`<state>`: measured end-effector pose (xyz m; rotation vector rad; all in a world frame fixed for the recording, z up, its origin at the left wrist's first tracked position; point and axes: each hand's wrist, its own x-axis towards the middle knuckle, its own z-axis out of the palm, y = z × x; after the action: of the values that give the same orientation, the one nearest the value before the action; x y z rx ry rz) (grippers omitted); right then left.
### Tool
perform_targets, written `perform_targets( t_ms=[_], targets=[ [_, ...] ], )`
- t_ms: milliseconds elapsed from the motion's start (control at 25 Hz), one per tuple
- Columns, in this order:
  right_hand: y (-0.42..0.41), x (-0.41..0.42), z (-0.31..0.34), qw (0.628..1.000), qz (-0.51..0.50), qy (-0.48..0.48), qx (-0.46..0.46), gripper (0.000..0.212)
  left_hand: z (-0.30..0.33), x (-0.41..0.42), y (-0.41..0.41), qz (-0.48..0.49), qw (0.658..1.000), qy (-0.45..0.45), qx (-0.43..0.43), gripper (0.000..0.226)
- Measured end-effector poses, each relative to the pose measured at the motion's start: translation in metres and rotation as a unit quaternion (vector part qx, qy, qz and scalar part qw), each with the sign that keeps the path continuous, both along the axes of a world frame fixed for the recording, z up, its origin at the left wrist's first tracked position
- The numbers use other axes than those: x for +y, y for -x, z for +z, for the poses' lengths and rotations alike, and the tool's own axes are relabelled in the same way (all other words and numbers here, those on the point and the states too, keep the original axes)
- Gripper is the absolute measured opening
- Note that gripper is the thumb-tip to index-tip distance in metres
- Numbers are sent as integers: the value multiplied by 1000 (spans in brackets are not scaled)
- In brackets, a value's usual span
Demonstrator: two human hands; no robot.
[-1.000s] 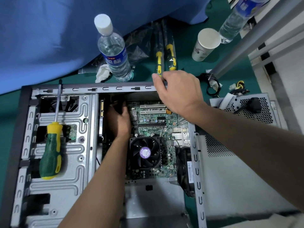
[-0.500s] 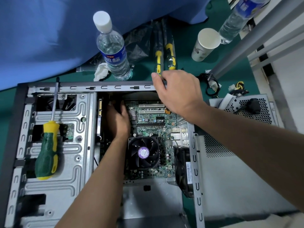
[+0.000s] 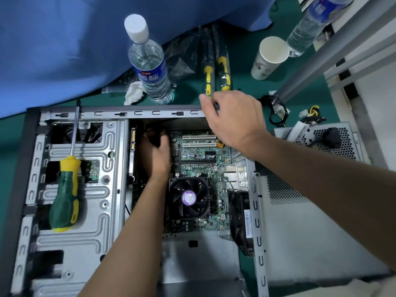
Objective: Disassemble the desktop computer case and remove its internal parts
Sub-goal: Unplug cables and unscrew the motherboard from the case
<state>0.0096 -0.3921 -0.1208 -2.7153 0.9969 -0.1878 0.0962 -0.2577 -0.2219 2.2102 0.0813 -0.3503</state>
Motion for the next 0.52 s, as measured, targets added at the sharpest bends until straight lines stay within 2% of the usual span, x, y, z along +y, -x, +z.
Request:
perform_targets(
  t_ms=[280, 400, 520],
  targets=[
    [0, 1, 2, 1000, 4, -9, -3, 52, 20, 16, 8, -71, 988, 77, 111, 23],
    [0, 2, 4, 1000, 5, -18, -3, 52, 25, 15, 9, -64, 988, 78, 116, 27],
    [0, 1, 4, 1000, 6, -19, 0, 52, 24, 8, 5, -18, 988, 39, 148, 39]
  ],
)
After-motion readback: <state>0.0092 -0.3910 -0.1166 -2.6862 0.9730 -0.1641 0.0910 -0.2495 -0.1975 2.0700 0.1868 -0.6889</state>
